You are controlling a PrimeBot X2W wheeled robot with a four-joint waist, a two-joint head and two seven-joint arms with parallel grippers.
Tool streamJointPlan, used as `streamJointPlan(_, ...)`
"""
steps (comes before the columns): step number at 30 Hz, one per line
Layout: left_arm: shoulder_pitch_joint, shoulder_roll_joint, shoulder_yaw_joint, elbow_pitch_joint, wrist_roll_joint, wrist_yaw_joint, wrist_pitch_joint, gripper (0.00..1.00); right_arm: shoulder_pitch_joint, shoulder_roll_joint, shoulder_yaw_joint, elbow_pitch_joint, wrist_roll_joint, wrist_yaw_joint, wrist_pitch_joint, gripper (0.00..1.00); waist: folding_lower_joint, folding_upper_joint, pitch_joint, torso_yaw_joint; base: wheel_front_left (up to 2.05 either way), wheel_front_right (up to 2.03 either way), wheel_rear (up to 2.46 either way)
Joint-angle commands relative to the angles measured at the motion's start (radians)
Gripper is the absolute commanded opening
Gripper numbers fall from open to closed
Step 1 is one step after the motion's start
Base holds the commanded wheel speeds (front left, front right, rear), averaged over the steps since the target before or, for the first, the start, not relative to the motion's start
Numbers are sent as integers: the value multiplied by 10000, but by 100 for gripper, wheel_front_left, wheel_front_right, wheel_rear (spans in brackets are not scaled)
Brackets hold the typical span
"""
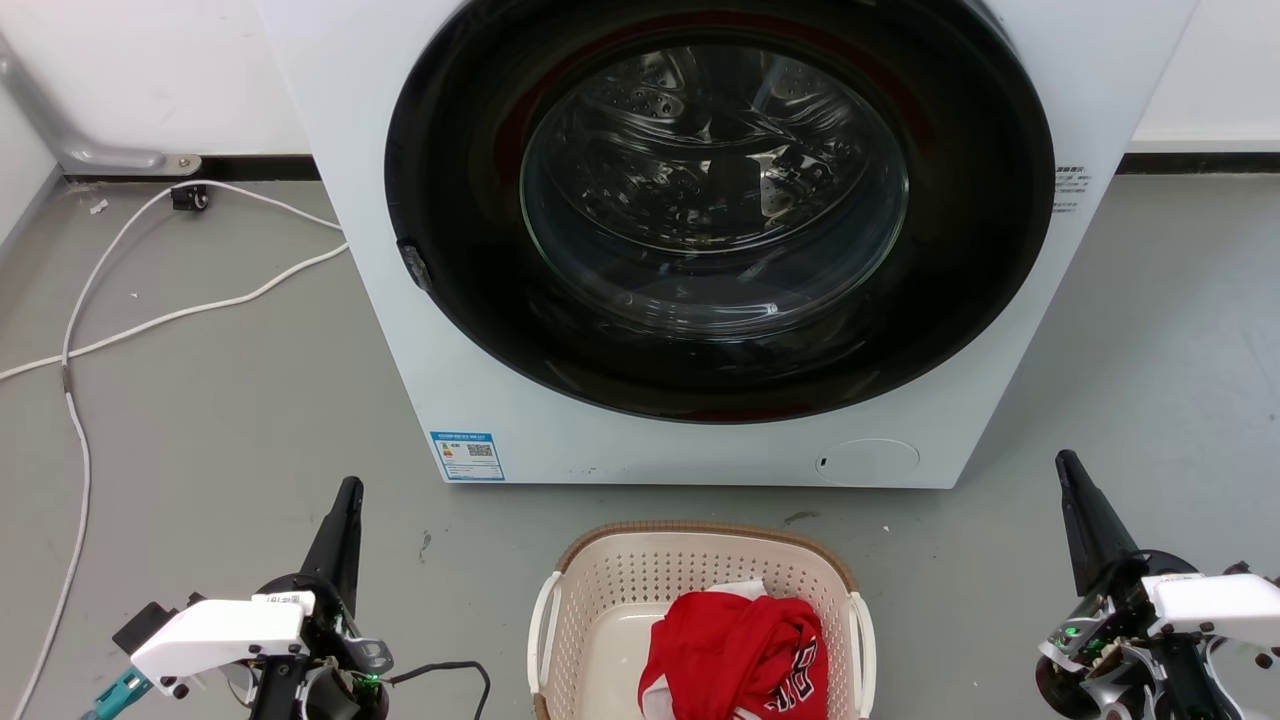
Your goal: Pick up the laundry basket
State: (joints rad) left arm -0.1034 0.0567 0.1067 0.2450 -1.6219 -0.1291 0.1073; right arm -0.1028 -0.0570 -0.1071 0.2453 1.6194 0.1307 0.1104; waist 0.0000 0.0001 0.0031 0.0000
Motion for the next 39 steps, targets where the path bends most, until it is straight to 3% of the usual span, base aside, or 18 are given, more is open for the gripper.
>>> streamJointPlan(1, -97, -12, 29, 13, 55, -35, 40, 0, -118, 33, -17, 12, -37, 0, 14, 0, 0, -1, 0, 0, 0, 0, 0)
streamJointPlan(29, -100, -27, 62, 15, 86, -35, 51, 0, -121, 51, -39, 12, -61, 0, 42, 0, 0, -1, 0, 0, 0, 0, 0)
streamJointPlan(30, 13, -29, 17, 27, 11, 2, 38, 100, 16, 15, -21, 23, -13, 0, 0, 100, 0, -1, 0, 0, 0, 0, 0)
streamJointPlan(39, 321, -67, -98, -128, 201, 10, -312, 100, 345, 38, 130, -99, -236, -1, -350, 100, 0, -1, 8, -1, 0, 0, 0)
